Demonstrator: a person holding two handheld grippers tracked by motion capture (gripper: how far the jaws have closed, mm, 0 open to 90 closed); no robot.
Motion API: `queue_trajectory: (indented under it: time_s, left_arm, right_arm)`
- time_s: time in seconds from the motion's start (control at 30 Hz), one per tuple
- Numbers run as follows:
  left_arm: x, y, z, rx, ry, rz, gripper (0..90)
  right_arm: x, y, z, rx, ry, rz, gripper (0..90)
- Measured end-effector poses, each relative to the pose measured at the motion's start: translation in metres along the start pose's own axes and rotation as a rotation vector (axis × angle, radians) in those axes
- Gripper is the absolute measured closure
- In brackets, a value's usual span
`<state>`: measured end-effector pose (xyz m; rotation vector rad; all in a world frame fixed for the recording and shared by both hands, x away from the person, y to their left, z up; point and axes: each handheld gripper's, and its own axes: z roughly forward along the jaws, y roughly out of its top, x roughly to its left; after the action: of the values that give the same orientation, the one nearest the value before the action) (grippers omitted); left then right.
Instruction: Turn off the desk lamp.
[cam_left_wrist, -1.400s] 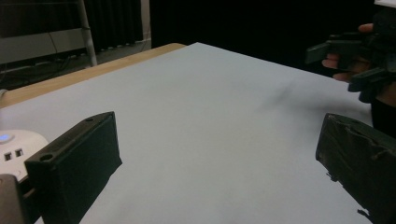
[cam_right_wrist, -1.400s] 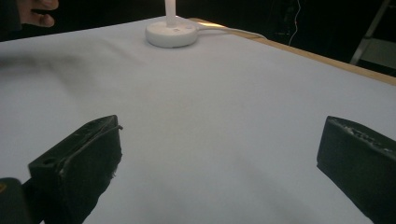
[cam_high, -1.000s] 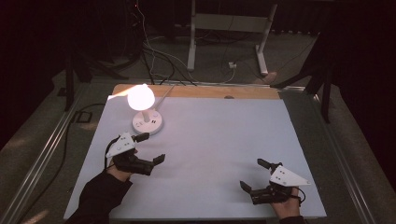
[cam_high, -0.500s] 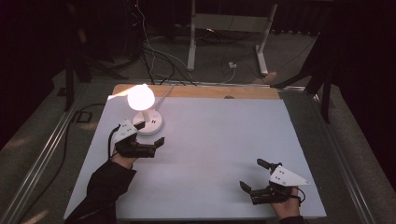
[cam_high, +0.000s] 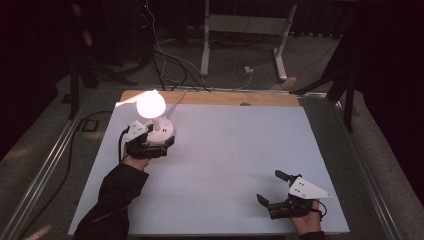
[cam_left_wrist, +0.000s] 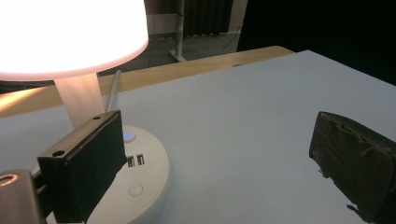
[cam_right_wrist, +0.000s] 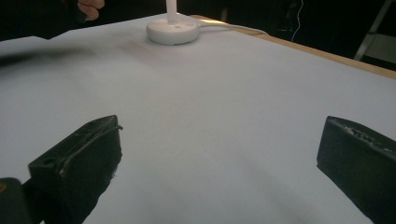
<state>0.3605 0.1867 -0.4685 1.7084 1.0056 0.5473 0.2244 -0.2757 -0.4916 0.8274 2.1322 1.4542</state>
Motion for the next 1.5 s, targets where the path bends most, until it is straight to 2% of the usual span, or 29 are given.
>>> queue_trajectory:
  time_s: [0.13, 0.27, 0.33, 0.47, 0.53, 0.6, 0.73, 0.8, 0.9, 0.97, 1.03, 1.23, 1.4, 1.5]
  left_arm:
    - [0.006, 0.000, 0.009, 0.045, 0.024, -0.024, 4.4]
    - [0.011, -0.002, 0.013, 0.075, 0.032, -0.051, 8.4]
    - [0.012, -0.002, 0.015, 0.084, 0.056, -0.052, 14.2]
    - [0.014, -0.001, 0.017, 0.084, 0.074, -0.053, 17.3]
    - [0.017, -0.001, 0.016, 0.078, 0.083, -0.061, 22.5]
    - [0.019, -0.002, 0.017, 0.087, 0.073, -0.068, 28.7]
    - [0.022, -0.006, 0.020, 0.106, 0.096, -0.065, 43.7]
    - [0.023, -0.008, 0.021, 0.111, 0.118, -0.043, 50.6]
    - [0.028, -0.011, 0.021, 0.105, 0.136, -0.064, 60.2]
    - [0.030, -0.012, 0.021, 0.111, 0.155, -0.046, 66.4]
    - [0.031, -0.013, 0.021, 0.112, 0.147, -0.041, 71.8]
    - [0.030, -0.015, 0.026, 0.144, 0.152, 0.024, 83.3]
    - [0.033, -0.019, 0.030, 0.153, 0.135, 0.012, 88.8]
    - [0.033, -0.021, 0.032, 0.163, 0.127, 0.023, 90.0]
  right_arm:
    - [0.000, 0.000, 0.000, -0.001, 0.001, 0.000, 0.0]
    - [0.000, 0.000, 0.000, -0.002, 0.001, 0.000, 0.0]
    - [0.000, 0.000, 0.000, -0.001, 0.000, 0.003, 0.0]
    - [0.000, 0.000, 0.000, -0.001, 0.001, 0.001, 0.0]
    - [0.000, 0.000, 0.000, -0.001, 0.000, 0.001, 0.0]
    - [0.000, 0.000, -0.001, -0.001, 0.000, 0.001, 0.0]
    - [0.000, 0.000, 0.000, 0.002, 0.003, 0.006, 0.0]
    - [0.000, 0.000, 0.000, 0.003, 0.002, 0.004, 0.0]
    - [0.000, 0.000, 0.000, 0.004, 0.007, 0.009, 0.0]
    - [0.000, -0.001, 0.000, 0.006, 0.007, 0.009, 0.0]
    - [0.000, -0.001, 0.000, 0.006, 0.006, 0.007, 0.0]
    - [0.000, -0.001, 0.000, 0.007, 0.004, 0.009, 0.0]
    - [0.000, -0.001, 0.000, 0.009, 0.004, 0.008, 0.0]
    - [0.000, -0.001, 0.001, 0.010, 0.003, 0.010, 0.0]
